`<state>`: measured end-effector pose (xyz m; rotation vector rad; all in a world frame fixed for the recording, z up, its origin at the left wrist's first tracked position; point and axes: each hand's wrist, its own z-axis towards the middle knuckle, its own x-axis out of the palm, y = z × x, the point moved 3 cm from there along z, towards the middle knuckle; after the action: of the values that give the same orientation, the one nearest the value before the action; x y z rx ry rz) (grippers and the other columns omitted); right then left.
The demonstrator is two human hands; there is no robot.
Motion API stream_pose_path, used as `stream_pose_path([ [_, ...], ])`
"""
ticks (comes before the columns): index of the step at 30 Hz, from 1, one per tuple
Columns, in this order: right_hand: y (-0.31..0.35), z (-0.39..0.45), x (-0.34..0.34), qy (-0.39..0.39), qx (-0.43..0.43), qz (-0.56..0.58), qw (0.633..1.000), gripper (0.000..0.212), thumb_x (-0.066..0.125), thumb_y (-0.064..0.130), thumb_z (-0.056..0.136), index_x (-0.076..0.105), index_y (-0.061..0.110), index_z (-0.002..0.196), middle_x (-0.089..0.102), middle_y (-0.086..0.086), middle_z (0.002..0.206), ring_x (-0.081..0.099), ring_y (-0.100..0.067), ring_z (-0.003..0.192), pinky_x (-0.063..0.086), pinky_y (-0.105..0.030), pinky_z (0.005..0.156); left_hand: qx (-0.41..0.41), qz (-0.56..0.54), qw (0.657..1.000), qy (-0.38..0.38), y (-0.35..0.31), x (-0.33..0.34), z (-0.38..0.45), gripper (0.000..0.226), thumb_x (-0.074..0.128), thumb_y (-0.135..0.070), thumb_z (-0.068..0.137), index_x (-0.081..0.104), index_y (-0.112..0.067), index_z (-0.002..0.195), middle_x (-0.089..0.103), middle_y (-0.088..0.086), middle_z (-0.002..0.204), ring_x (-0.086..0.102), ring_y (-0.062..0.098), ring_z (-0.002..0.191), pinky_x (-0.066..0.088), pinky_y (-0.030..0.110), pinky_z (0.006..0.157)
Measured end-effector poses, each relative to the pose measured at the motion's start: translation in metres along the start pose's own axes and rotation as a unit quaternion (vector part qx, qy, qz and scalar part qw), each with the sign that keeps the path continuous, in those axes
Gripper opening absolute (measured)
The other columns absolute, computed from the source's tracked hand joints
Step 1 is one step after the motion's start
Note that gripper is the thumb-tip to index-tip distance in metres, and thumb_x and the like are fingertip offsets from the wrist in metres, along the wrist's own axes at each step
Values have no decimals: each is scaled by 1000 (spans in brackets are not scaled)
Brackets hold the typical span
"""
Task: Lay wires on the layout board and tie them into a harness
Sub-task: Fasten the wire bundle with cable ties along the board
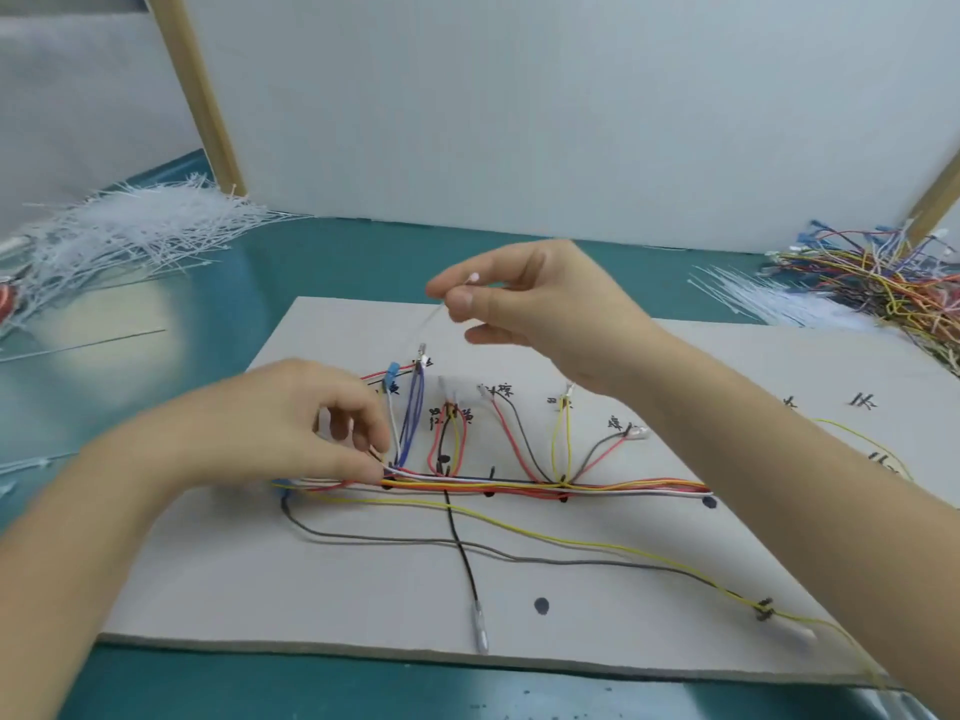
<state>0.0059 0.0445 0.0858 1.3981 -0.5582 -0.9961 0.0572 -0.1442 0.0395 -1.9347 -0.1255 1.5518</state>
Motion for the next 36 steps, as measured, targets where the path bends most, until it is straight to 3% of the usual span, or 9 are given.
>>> stream_pose_path([
  [4, -16, 8, 21, 5, 29, -51, 998, 22, 55, -2, 89, 66, 14, 80, 64, 1, 66, 64, -7, 60, 57, -21, 64, 10, 35, 999, 23, 6, 14, 1, 26, 73, -51, 59, 58, -40, 77, 58, -21, 79, 55, 3, 76, 47, 23, 69],
  [10, -32, 10, 39, -15, -6, -148, 989, 23, 58, -2, 86, 63, 19, 79, 63, 4, 66, 68, -18, 66, 58, -26, 68, 20, 4, 1000, 15, 9, 11, -3, 19, 78, -36, 67, 61, -39, 75, 59, -19, 77, 55, 3, 73, 43, 16, 62],
  [12, -36, 11, 41, -18, -9, -142, 990, 25, 58, -2, 86, 62, 21, 77, 62, 6, 67, 68, -15, 65, 58, -24, 67, 20, 17, 1000, 9, 10, 12, -4, 19, 78, -35, 67, 60, -38, 73, 57, -22, 79, 53, 3, 74, 42, 14, 62],
  [17, -46, 10, 49, 27, 18, -161, 986, 23, 55, -3, 87, 60, 17, 78, 61, 0, 65, 62, -16, 65, 58, -29, 72, 47, 62, 997, -7, 6, 14, -1, 19, 75, -32, 72, 58, -35, 65, 56, -26, 82, 53, -1, 72, 38, 10, 59],
  [21, -48, 10, 51, 31, 39, -136, 990, 24, 50, -2, 90, 58, 17, 78, 60, 4, 66, 59, -10, 60, 55, -20, 66, 58, 78, 995, -24, 4, 13, -1, 19, 73, -30, 73, 57, -34, 63, 57, -24, 79, 54, -1, 71, 39, 10, 58],
  [25, -47, 7, 55, 68, 0, -289, 955, 12, 57, 5, 86, 63, 16, 87, 60, 9, 69, 52, -8, 64, 39, -10, 63, 48, 71, 996, -25, 5, 12, -1, 20, 73, -30, 73, 57, -35, 61, 59, -22, 73, 55, 0, 68, 40, 10, 58],
  [29, -47, 4, 62, 90, -40, -354, 930, 11, 62, 3, 82, 66, 10, 89, 64, 4, 77, 55, -13, 71, 38, -18, 66, 42, 66, 997, -23, 5, 13, -2, 22, 73, -31, 73, 56, -36, 60, 59, -23, 72, 56, 1, 68, 40, 11, 58],
  [36, -46, 2, 59, 53, -62, -321, 944, 9, 60, 5, 86, 63, 9, 93, 66, -1, 82, 53, -15, 74, 41, -25, 71, 18, 13, 1000, -6, 10, 10, -2, 15, 77, -33, 71, 63, -38, 71, 61, -16, 67, 56, 4, 64, 43, 16, 56],
])
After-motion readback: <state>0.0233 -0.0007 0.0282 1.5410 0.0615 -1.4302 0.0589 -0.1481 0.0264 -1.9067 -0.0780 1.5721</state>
